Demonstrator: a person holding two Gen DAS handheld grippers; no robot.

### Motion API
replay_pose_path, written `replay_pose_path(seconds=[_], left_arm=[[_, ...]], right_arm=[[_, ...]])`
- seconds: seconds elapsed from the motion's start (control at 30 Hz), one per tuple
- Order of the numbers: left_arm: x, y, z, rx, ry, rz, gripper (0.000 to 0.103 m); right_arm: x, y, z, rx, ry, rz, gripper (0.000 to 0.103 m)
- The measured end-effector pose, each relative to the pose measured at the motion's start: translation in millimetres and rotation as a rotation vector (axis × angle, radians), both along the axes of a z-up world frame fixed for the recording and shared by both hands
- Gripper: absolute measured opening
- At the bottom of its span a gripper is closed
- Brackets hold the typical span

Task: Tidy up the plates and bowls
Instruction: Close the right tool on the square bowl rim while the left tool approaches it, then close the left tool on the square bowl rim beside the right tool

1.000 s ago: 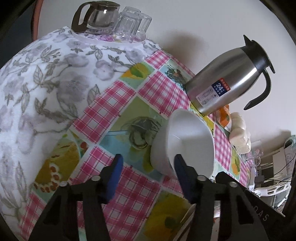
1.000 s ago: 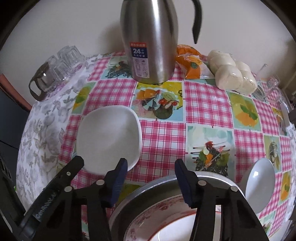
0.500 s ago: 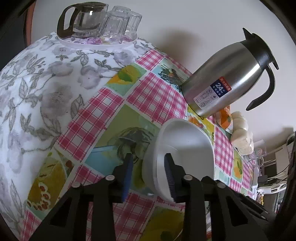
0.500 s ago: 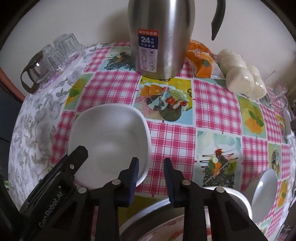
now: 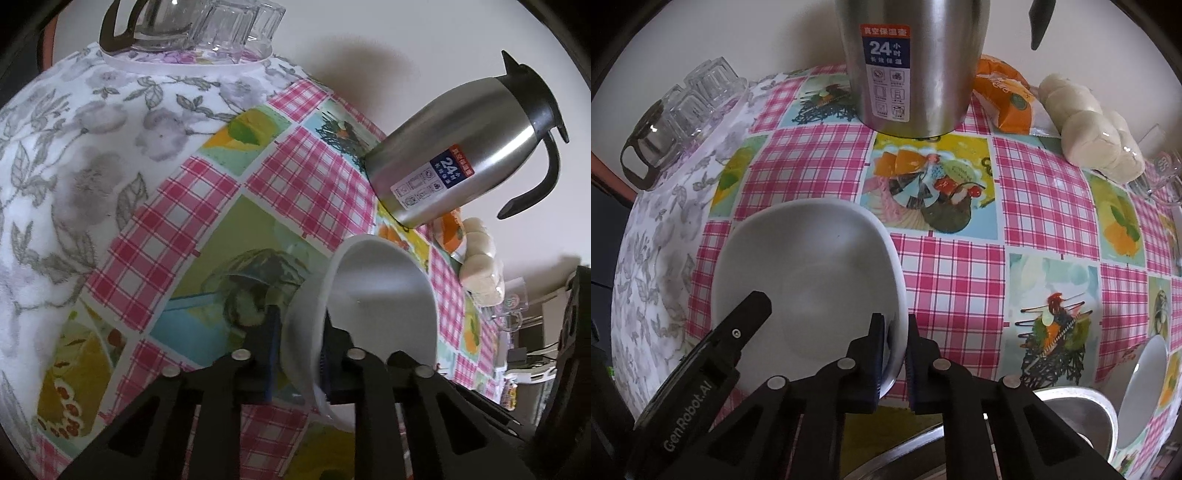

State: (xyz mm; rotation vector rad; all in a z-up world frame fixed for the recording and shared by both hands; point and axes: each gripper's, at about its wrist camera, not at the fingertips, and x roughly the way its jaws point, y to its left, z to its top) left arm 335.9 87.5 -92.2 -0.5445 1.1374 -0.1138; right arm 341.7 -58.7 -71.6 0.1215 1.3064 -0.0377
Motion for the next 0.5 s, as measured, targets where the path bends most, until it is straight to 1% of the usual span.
replay_pose_path(seconds=[0.13, 0.27, 0.37, 0.5], left_arm=[[-3.0, -2.4, 2.0, 0.017, 0.000, -0.007, 0.014], [-10.3, 0.5, 4.6, 0.016, -0.007, 0.001, 0.013], [-20.1, 2.1, 15.2, 0.032, -0.036, 0.010, 0.013], [-34.1, 5.6, 31.3, 0.052, -0.065, 0.019, 0.013]], right_arm=[[-1.8, -2.3, 0.5, 0.026, 0.001, -0.013, 0.010], [-8.4, 0.2, 10.7, 0.045, -0.025, 0.006, 0.010], [-14.1, 4.3, 21.4, 0.037, -0.049, 0.030, 0.010], [-24.6, 5.4, 33.4, 0.061, -0.070, 0.041, 0.010]])
